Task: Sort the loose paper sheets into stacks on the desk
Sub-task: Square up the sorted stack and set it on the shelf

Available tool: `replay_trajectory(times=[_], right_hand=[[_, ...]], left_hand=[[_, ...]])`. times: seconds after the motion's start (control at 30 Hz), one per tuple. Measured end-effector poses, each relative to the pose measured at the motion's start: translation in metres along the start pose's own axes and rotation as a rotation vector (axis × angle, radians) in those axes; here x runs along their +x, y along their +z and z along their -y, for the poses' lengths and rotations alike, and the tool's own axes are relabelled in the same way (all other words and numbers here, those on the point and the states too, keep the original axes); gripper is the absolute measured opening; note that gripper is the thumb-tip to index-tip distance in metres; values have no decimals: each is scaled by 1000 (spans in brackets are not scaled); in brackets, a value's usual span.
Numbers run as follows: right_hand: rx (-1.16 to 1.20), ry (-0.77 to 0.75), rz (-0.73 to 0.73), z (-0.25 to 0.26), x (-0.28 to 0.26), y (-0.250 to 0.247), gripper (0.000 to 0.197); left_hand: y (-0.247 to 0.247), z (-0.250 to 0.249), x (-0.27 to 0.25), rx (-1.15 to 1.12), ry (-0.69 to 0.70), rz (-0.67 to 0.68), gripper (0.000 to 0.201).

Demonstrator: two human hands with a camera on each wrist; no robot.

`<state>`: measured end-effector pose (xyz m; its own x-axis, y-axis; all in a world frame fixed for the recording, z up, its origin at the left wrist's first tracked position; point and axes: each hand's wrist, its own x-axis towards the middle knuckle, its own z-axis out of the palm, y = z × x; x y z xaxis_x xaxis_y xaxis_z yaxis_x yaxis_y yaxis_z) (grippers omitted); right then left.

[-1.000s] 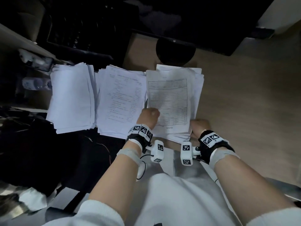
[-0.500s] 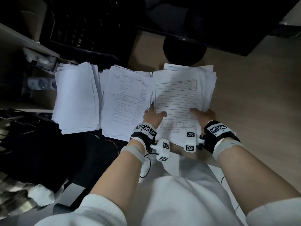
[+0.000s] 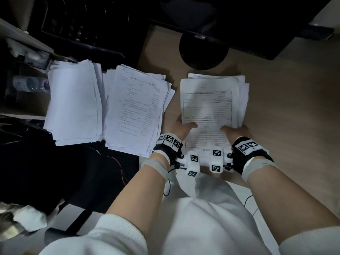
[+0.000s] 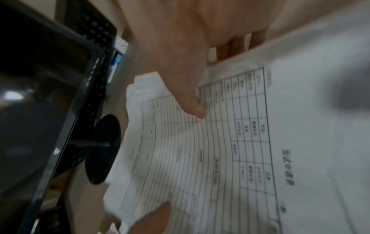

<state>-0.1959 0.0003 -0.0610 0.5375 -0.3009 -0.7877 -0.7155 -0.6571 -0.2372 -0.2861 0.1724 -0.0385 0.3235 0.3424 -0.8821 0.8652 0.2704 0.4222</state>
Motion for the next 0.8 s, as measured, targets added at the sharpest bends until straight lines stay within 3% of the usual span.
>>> replay_trajectory(times=[0.13, 0.3, 0.33, 0.43, 0.53, 0.63, 0.67, 0.8], right_hand=[[57, -31, 71, -21, 19, -6, 98], [167, -197, 172, -10, -25, -33, 27], [198, -231, 160, -5, -33, -43, 22], [315, -341, 71, 23, -58, -82, 25], [381, -511, 33, 61, -83, -122, 8], [453, -688, 11, 84, -107, -150, 7], [482, -710, 5, 84, -112, -156, 8], [317, -643, 69, 62, -105, -154, 10]], left_hand=[[17, 6, -5, 153, 22, 25, 73], [29, -13, -31, 134, 143, -42, 49], [28, -21, -40, 110, 183, -60, 49], [22, -57, -74, 19, 323, -152, 43], [16, -96, -117, -217, 463, -201, 33], [13, -119, -141, -333, 575, -231, 10], [12, -123, -145, -333, 599, -238, 2], [9, -112, -135, -261, 617, -226, 18]])
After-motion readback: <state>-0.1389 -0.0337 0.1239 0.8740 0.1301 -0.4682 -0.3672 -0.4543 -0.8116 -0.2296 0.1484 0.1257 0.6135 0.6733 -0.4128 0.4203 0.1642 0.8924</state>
